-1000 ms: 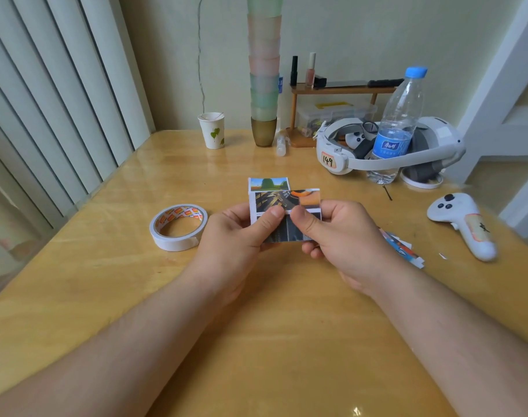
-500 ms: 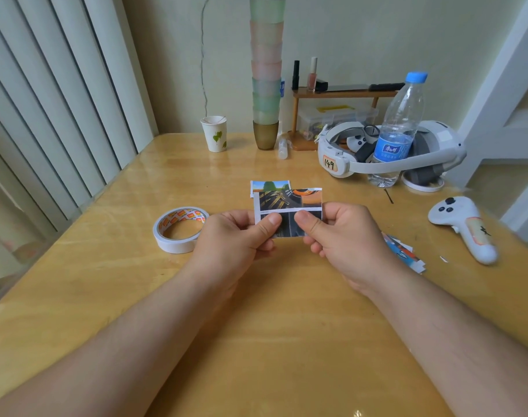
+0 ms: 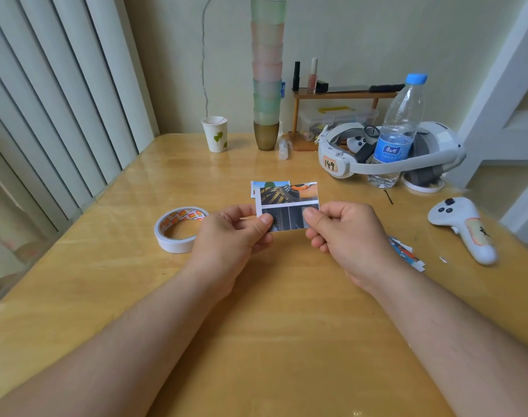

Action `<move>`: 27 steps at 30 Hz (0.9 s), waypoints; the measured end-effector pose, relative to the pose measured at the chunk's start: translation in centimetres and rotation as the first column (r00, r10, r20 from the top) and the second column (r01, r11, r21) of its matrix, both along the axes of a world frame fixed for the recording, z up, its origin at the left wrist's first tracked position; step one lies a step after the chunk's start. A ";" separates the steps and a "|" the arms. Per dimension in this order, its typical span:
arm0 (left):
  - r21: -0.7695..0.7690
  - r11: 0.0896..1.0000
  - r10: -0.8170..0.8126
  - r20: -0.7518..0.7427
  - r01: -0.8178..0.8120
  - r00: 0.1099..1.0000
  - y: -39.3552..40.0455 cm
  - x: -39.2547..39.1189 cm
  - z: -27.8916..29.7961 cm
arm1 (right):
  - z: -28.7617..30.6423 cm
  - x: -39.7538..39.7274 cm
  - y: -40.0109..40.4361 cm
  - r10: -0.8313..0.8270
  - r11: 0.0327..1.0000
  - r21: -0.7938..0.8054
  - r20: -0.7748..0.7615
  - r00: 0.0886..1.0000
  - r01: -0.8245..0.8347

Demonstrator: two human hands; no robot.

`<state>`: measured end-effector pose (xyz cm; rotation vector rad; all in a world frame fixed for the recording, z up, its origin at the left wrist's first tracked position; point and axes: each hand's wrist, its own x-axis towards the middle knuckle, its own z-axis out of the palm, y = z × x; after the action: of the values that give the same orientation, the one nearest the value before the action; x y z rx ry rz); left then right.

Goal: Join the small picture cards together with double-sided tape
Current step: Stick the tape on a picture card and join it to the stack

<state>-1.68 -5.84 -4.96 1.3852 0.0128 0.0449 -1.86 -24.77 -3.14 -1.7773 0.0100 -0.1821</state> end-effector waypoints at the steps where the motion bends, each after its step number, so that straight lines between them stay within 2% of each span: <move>1: 0.013 1.000 -0.004 -0.001 0.004 1.000 0.0 0.0 -0.2 | 0.0 0.0 0.0 -0.004 1.000 0.005 0.006 1.000 0.004; 6: 0.094 0.996 -0.014 0.029 0.012 0.999 -0.2 0.3 -0.5 | 0.2 0.1 -0.3 -0.034 0.999 0.023 0.021 0.999 0.034; 11: 0.216 0.976 -0.013 -0.022 0.017 1.000 0.3 0.7 1.1 | 1.0 0.2 -0.1 -0.050 0.990 -0.128 0.038 0.998 0.055; 15: 0.397 0.917 0.032 0.038 -0.045 0.999 1.5 3.9 4.5 | 4.1 3.1 0.5 -0.038 0.973 -0.222 0.101 0.994 0.060; 18: 0.606 0.785 0.074 0.118 -0.131 0.990 1.9 7.6 6.1 | 5.9 7.2 1.5 -0.019 0.915 -0.395 0.152 0.988 0.079; 21: 0.802 0.570 0.113 0.140 -0.180 0.984 2.1 10.6 6.5 | 5.6 11.1 2.2 0.009 0.798 -0.600 0.102 0.995 0.054; 24: 0.881 0.446 0.161 0.092 -0.156 0.983 2.4 12.9 5.6 | 4.0 13.8 2.7 0.002 0.681 -0.732 0.003 1.000 0.001; 27: 0.932 0.344 0.201 0.043 -0.112 0.979 2.6 14.5 4.1 | 2.6 15.7 2.9 -0.045 0.604 -0.797 -0.012 0.999 0.018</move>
<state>12.86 -3.26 -0.83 2.5841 0.2285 0.1846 13.81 -21.88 -0.55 -2.6999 -0.0226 -0.1998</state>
